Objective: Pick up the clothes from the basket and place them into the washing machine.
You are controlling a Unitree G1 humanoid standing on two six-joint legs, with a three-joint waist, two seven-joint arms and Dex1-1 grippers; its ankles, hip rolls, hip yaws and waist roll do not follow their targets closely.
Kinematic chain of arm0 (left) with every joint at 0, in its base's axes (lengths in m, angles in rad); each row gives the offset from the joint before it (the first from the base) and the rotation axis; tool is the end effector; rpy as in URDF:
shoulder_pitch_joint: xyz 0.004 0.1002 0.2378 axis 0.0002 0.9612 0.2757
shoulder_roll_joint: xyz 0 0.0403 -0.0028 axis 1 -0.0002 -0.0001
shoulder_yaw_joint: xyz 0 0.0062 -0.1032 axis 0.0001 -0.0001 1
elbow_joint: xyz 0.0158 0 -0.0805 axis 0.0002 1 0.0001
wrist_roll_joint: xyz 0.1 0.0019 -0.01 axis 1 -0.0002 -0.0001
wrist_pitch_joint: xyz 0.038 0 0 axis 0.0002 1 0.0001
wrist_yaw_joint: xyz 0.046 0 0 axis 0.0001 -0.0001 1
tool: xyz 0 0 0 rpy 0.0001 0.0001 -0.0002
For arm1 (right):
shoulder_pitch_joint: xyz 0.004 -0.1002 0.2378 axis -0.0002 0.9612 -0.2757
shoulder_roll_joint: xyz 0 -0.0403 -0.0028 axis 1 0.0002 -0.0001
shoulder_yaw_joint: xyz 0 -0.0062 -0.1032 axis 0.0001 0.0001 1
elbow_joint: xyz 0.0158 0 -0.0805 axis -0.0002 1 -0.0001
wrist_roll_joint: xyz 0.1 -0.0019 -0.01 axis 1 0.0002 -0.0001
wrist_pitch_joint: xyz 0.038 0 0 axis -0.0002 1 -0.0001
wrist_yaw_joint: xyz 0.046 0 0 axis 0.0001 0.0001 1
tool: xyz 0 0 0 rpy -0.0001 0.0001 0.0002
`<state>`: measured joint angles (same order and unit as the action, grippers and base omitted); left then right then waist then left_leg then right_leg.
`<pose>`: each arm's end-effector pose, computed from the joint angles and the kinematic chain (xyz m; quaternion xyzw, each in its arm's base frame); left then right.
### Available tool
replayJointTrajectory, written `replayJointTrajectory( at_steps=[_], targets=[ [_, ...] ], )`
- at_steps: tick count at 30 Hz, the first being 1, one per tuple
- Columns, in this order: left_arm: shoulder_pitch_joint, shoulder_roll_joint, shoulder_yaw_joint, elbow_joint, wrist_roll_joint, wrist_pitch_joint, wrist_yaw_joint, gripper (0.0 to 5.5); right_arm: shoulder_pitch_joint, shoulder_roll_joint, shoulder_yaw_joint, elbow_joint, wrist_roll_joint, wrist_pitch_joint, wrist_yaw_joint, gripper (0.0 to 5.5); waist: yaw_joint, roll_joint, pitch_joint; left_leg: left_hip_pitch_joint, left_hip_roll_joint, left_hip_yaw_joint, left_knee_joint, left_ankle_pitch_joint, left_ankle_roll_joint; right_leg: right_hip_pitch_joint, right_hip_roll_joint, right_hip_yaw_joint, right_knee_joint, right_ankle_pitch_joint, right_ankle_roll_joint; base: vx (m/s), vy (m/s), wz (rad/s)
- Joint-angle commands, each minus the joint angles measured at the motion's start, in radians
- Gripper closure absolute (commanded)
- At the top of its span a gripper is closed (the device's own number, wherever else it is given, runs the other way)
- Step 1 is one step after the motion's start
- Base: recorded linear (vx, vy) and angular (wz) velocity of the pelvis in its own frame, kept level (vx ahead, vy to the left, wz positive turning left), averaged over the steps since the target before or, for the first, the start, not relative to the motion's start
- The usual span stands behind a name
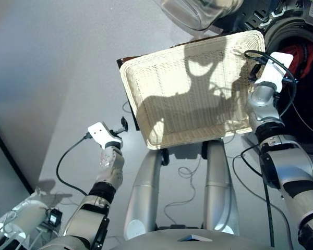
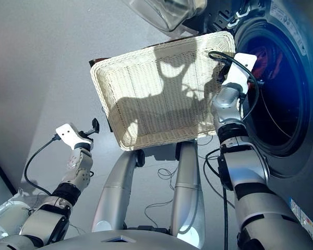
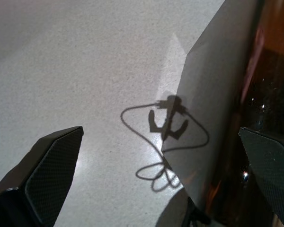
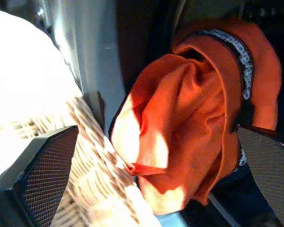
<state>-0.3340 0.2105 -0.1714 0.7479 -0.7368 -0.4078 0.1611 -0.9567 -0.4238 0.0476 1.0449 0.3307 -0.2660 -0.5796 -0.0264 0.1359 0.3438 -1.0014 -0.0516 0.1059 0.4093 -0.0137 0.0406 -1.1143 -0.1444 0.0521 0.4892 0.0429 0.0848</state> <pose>0.2499 0.1802 0.0011 -0.1962 0.0389 0.1386 0.9699 0.3527 -0.2214 0.1553 -0.0097 -0.1107 -0.3357 0.9354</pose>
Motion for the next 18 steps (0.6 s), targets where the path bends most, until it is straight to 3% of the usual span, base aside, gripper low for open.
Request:
replayJointTrajectory(
  at_steps=[1, 7, 13, 18],
  targets=[
    [0.037, 0.023, 0.041, 0.026, -0.016, -0.037, 0.005, 0.0, 0.033, 0.002, -0.029, -0.052, 0.121, -0.115, -0.008, 0.0, 0.011, 0.017, -0.067, 0.01, 0.025, -0.06, 0.039, -0.119, -0.033, 0.031, 0.034, -0.044, -0.008, -0.069, 0.003, 0.0, 0.0, 0.0],
    [0.055, 0.028, 0.019, 0.002, -0.032, -0.043, -0.006, 0.0, -0.01, 0.019, -0.143, -0.069, 0.35, -0.222, 0.008, 0.0, 0.019, 0.054, -0.05, -0.018, 0.032, -0.049, 0.084, -0.141, -0.031, -0.009, 0.038, -0.03, 0.043, -0.093, -0.002, 0.0, 0.0, 0.0],
    [0.032, 0.019, -0.01, 0.004, -0.07, -0.025, -0.013, 0.0, -0.067, 0.061, -0.171, -0.019, 0.561, -0.265, 0.056, 0.0, 0.016, 0.077, -0.034, -0.02, 0.038, -0.042, 0.086, -0.144, -0.034, -0.024, 0.043, -0.019, 0.048, -0.101, -0.005, 0.0, 0.0, 0.0],
    [0.015, 0.015, -0.022, -0.005, -0.088, -0.019, -0.01, 0.0, -0.084, 0.083, -0.16, -0.016, 0.604, -0.274, 0.064, 0.0, 0.009, 0.084, -0.019, -0.033, 0.041, -0.038, 0.104, -0.147, -0.037, -0.043, 0.051, -0.018, 0.066, -0.107, -0.012, 0.0, 0.0, 0.0]
  ],
)
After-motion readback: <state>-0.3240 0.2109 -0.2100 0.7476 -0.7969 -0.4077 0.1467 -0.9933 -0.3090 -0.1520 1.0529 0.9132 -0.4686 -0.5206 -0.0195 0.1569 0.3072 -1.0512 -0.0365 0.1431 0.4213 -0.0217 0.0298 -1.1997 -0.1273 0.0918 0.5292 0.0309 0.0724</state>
